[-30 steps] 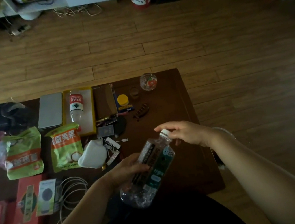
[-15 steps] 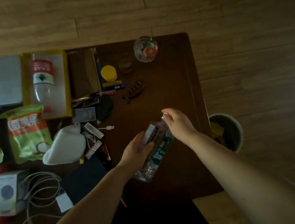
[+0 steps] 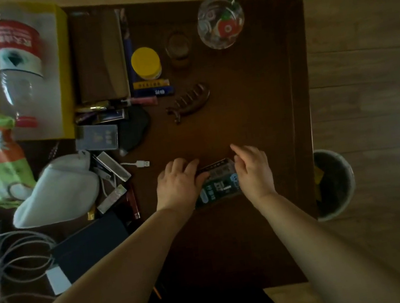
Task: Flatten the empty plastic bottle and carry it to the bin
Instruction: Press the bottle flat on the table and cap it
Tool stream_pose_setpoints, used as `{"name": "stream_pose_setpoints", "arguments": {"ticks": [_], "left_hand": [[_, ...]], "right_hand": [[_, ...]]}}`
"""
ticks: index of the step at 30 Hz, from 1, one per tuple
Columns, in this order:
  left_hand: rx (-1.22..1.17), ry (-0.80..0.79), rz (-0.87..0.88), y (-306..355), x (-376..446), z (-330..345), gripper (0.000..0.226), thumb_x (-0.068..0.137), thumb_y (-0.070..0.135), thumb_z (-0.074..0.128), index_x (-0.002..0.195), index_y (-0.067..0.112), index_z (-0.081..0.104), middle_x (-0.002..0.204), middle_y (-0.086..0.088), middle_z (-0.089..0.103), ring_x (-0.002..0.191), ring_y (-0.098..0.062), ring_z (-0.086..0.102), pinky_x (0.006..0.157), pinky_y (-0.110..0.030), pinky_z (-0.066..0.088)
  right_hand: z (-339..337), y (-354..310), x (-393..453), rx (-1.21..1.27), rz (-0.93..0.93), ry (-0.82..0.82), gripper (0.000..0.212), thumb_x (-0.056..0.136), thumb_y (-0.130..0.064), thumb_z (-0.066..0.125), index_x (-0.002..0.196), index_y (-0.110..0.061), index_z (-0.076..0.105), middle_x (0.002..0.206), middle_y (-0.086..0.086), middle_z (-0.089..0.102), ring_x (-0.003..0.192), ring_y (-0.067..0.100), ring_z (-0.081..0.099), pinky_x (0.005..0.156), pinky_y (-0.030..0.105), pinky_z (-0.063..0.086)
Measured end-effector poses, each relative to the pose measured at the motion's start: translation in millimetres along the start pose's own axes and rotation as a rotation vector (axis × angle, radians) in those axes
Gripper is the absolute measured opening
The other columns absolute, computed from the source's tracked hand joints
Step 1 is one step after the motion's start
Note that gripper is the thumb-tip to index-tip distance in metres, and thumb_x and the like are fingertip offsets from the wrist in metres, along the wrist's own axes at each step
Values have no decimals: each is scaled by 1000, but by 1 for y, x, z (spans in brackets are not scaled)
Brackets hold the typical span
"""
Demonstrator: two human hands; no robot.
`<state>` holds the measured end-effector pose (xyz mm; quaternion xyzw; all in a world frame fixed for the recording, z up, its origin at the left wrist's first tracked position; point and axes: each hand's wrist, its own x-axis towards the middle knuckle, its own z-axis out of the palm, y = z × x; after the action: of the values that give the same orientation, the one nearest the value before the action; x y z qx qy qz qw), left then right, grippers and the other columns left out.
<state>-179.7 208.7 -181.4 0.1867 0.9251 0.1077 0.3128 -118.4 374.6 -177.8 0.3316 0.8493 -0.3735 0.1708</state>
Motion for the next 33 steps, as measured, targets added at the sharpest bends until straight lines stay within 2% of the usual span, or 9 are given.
{"name": "stream_pose_setpoints", "arguments": {"ticks": [3, 6, 10, 13, 17, 19, 21, 28, 33], "left_hand": [[45, 41, -11, 7, -7, -1, 60, 88, 54, 21, 128, 21, 51, 125, -5, 57, 118, -26, 51, 100, -45, 41], [91, 87, 9, 9, -15, 1, 57, 90, 52, 21, 120, 20, 57, 118, -4, 63, 110, -26, 57, 97, -47, 43], [143, 147, 42, 9, -17, 10, 48, 92, 48, 27, 117, 23, 59, 111, 1, 67, 107, -23, 59, 97, -48, 42], [146, 163, 57, 6, -16, 16, 45, 93, 46, 27, 119, 24, 56, 115, 3, 66, 112, -22, 54, 103, -49, 36], [164, 172, 93, 4, -16, 21, 44, 85, 38, 42, 125, 22, 45, 122, 1, 59, 119, -22, 47, 106, -50, 32], [172, 169, 102, 4, -17, 22, 57, 77, 36, 54, 130, 19, 41, 126, 0, 56, 121, -22, 44, 109, -48, 29], [167, 174, 117, 3, -19, 24, 64, 75, 37, 57, 133, 17, 39, 129, -2, 55, 123, -22, 43, 109, -43, 21], [145, 206, 125, 3, -22, 27, 62, 82, 42, 39, 135, 11, 37, 132, -9, 56, 126, -23, 41, 108, -41, 25], [163, 171, 80, 1, -16, 30, 67, 80, 44, 39, 138, 10, 34, 137, -11, 52, 131, -25, 39, 108, -41, 23]], "right_hand": [[-1, 6, -6, 37, 11, 36, 38, 98, -27, 42, 136, -30, 50, 139, -6, 46, 132, 11, 35, 107, 35, 36], [0, 5, -8, 49, 14, 35, 38, 99, -26, 42, 136, -28, 50, 142, -5, 46, 134, 12, 34, 110, 40, 35], [4, -9, -9, -161, -65, 136, 39, 96, -34, 38, 128, -21, 58, 136, -1, 53, 131, 16, 42, 110, 41, 34], [14, -32, -4, -293, -287, 210, 34, 94, -28, 43, 118, -17, 64, 128, 2, 59, 126, 20, 49, 105, 41, 41], [36, -55, 4, -297, -494, 109, 25, 90, -15, 53, 110, -10, 68, 117, 6, 66, 118, 24, 56, 95, 38, 49], [41, -56, 5, -301, -489, 81, 27, 90, -16, 49, 108, -9, 67, 110, 6, 68, 112, 24, 59, 87, 37, 53], [42, -56, 5, -313, -482, 88, 29, 89, -20, 44, 104, -11, 67, 103, 5, 69, 104, 23, 61, 81, 35, 54], [50, -50, 5, -340, -541, 170, 21, 90, -25, 46, 95, -17, 64, 92, -1, 68, 93, 18, 63, 69, 32, 52], [60, -52, 12, -345, -510, 198, 20, 90, -25, 45, 93, -17, 64, 87, -2, 68, 86, 17, 64, 65, 32, 50]]}}
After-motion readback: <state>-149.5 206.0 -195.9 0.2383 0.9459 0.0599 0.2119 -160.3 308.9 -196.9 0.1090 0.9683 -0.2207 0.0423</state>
